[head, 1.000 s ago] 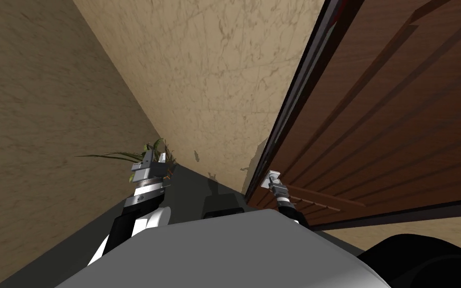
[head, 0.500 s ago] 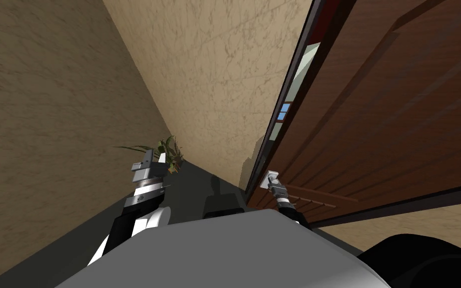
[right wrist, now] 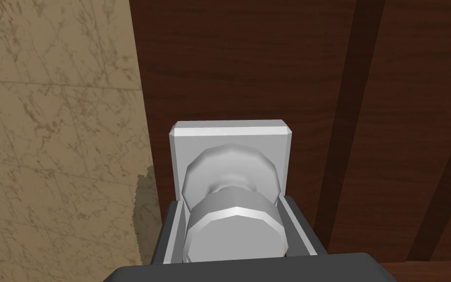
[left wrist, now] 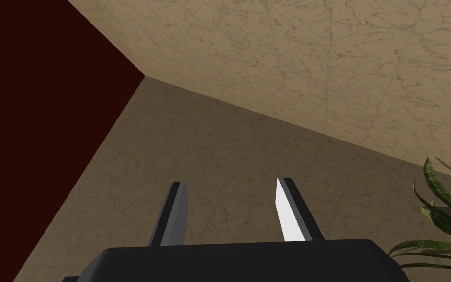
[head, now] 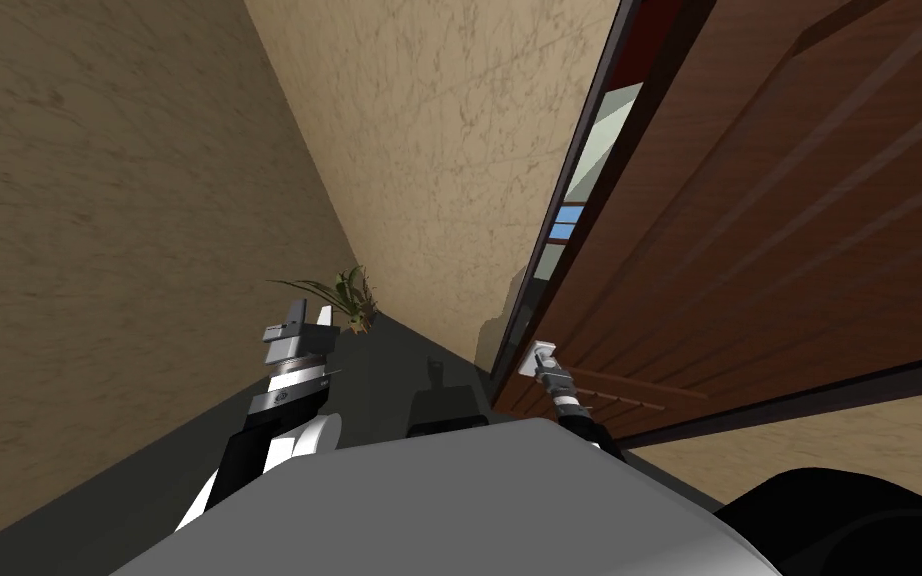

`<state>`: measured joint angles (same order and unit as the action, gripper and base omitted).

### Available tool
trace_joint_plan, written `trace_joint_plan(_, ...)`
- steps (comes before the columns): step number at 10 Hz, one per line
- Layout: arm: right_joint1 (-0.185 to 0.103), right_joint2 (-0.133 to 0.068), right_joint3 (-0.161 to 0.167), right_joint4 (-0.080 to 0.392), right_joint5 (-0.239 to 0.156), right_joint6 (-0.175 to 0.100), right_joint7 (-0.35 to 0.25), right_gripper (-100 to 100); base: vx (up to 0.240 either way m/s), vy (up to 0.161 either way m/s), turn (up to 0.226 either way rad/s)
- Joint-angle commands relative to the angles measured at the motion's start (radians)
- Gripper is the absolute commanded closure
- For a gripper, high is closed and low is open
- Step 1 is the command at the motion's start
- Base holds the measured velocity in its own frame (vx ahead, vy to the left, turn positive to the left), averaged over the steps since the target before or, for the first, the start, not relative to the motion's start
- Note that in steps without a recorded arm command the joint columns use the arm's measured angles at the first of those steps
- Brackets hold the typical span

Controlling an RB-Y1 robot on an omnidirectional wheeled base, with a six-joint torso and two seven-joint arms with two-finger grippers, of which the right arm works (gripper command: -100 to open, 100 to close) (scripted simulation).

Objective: Pull the door open

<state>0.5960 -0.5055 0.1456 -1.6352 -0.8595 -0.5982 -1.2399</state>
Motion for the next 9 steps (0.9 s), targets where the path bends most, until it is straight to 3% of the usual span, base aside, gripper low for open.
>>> trace_joint_plan(1, -0.001, -0.013, 0.008, 0.001, 0.005, -0.009, -0.013, 100, -0.201, -0.018, 0.106)
trace_joint_plan(5, -0.003, -0.048, 0.03, 0.005, 0.016, -0.026, -0.045, 100, -0.224, -0.016, 0.113)
trace_joint_plan(6, -0.003, -0.043, 0.026, 0.004, 0.014, -0.021, -0.039, 100, -0.11, -0.011, 0.035)
trace_joint_plan(9, 0.001, -0.074, 0.048, 0.013, 0.026, -0.041, -0.071, 100, -0.219, -0.031, 0.151)
